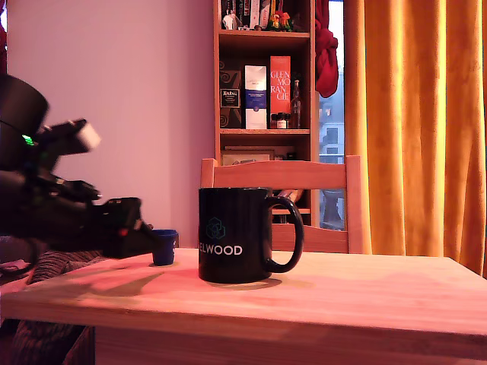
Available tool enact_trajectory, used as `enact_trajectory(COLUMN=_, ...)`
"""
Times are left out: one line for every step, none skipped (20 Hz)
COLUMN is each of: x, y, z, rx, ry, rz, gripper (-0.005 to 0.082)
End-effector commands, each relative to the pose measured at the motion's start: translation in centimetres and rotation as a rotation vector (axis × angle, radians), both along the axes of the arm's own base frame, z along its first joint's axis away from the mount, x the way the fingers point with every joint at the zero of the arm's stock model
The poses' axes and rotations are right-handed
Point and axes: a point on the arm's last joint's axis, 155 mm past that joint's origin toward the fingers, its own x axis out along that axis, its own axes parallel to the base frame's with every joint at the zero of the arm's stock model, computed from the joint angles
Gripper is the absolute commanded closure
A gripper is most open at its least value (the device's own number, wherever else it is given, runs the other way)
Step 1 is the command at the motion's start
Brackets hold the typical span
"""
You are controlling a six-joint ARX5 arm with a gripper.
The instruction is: Pick up the coffee capsules on the table and drop them inside the coffee cup
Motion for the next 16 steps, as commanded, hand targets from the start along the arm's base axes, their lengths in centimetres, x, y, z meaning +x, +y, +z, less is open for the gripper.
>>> enact_trajectory(x=0.7, y=-0.5, z=-0.1, rx=-0.003, ry=-0.005, rz=-0.014, gripper=0.0222)
enact_trajectory(x=1.1, y=-0.8, z=-0.3, rx=-0.004, ry=0.002, rz=-0.021, gripper=0.0222)
enact_trajectory(x=1.3, y=-1.3, z=-0.5, rx=-0.008, ry=0.013, rz=-0.041, gripper=0.0223)
enact_trajectory(x=1.5, y=-1.7, z=-0.7, rx=-0.009, ry=0.025, rz=-0.055, gripper=0.0223)
enact_trajectory(x=1.8, y=-1.9, z=-0.9, rx=-0.009, ry=0.037, rz=-0.065, gripper=0.0223)
enact_trajectory(x=2.0, y=-2.1, z=-1.1, rx=-0.008, ry=0.045, rz=-0.068, gripper=0.0223)
enact_trajectory(x=2.2, y=-2.2, z=-1.5, rx=-0.004, ry=0.057, rz=-0.069, gripper=0.0223)
enact_trajectory(x=2.3, y=-2.3, z=-1.8, rx=0.000, ry=0.071, rz=-0.070, gripper=0.0223)
enact_trajectory(x=2.4, y=-2.3, z=-2.0, rx=0.003, ry=0.082, rz=-0.070, gripper=0.0223)
enact_trajectory(x=2.4, y=-2.2, z=-2.1, rx=0.005, ry=0.084, rz=-0.069, gripper=0.0223)
enact_trajectory(x=2.5, y=-2.2, z=-2.1, rx=0.004, ry=0.084, rz=-0.067, gripper=0.0223)
enact_trajectory(x=2.5, y=-2.2, z=-2.1, rx=0.004, ry=0.084, rz=-0.067, gripper=0.0223)
enact_trajectory(x=2.4, y=-2.2, z=-2.1, rx=0.005, ry=0.087, rz=-0.068, gripper=0.0224)
enact_trajectory(x=2.3, y=-2.2, z=-2.3, rx=0.006, ry=0.094, rz=-0.070, gripper=0.0224)
enact_trajectory(x=2.3, y=-2.2, z=-2.3, rx=0.006, ry=0.098, rz=-0.071, gripper=0.0224)
enact_trajectory(x=2.1, y=-2.3, z=-2.5, rx=0.005, ry=0.108, rz=-0.080, gripper=0.0224)
